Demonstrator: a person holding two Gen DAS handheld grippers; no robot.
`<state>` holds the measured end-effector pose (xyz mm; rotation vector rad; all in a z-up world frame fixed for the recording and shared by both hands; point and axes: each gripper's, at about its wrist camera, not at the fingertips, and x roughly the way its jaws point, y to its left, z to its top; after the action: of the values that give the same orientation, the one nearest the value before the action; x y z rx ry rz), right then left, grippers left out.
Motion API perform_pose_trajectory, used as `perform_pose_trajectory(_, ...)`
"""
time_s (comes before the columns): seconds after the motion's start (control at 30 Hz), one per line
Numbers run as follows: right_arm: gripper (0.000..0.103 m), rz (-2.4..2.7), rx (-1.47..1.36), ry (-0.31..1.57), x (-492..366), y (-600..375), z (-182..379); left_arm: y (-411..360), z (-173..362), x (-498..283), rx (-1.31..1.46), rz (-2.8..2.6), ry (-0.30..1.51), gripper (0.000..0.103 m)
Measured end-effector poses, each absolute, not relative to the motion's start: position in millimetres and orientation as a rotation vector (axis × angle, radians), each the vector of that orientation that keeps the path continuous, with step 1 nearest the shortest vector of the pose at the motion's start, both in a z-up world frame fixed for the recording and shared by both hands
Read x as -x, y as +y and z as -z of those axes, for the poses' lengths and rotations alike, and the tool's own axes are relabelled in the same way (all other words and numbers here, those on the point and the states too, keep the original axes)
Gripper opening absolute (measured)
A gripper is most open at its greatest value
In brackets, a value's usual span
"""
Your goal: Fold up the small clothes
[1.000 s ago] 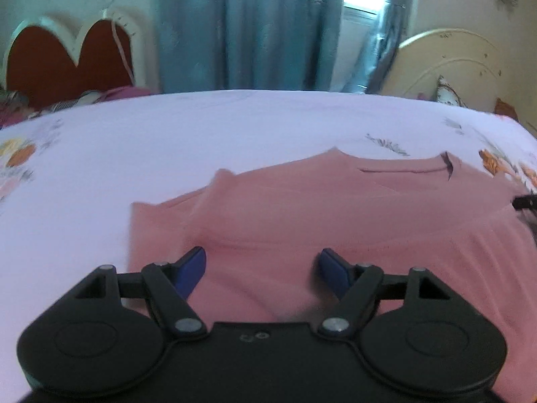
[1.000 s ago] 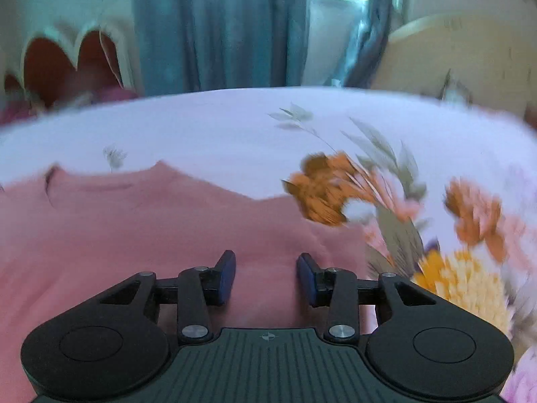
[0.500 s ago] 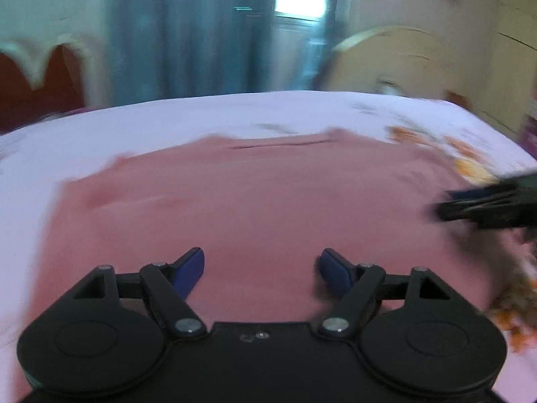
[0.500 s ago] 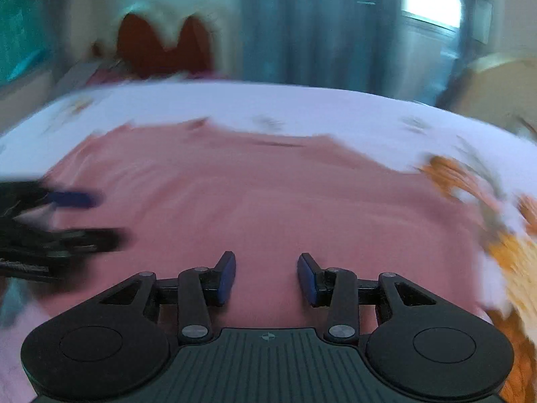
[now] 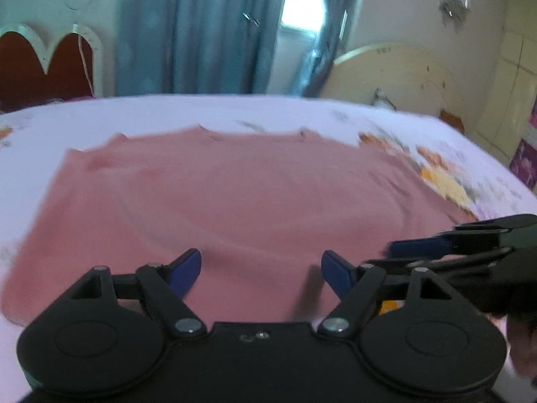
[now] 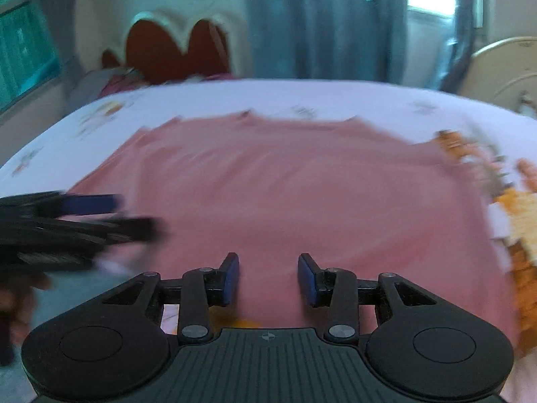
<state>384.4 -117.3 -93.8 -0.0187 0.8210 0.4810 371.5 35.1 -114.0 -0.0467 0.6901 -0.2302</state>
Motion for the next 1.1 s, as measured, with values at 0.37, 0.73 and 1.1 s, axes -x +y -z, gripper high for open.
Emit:
perform_pose_trajectory(0.37,0.020,-0.215,0.042,0.861,-388.0,-207.5,115.0,105.3,123.8,-354.2,0.044,0.034,0.711,0.076)
perform_pose_trajectory(0.73,0.020,-0.082,0.000,0.889,-387.5,-262.6,107.9,111.8,126.4,-368.4,0.077,-0.051,0.738,0.074)
perform_pose_trajectory(1.1,0.020,-0.092,0.005,0.863,-381.1,-259.9,103.7,124.2,123.0,-358.9,0.064,-0.063,0.758,0.076)
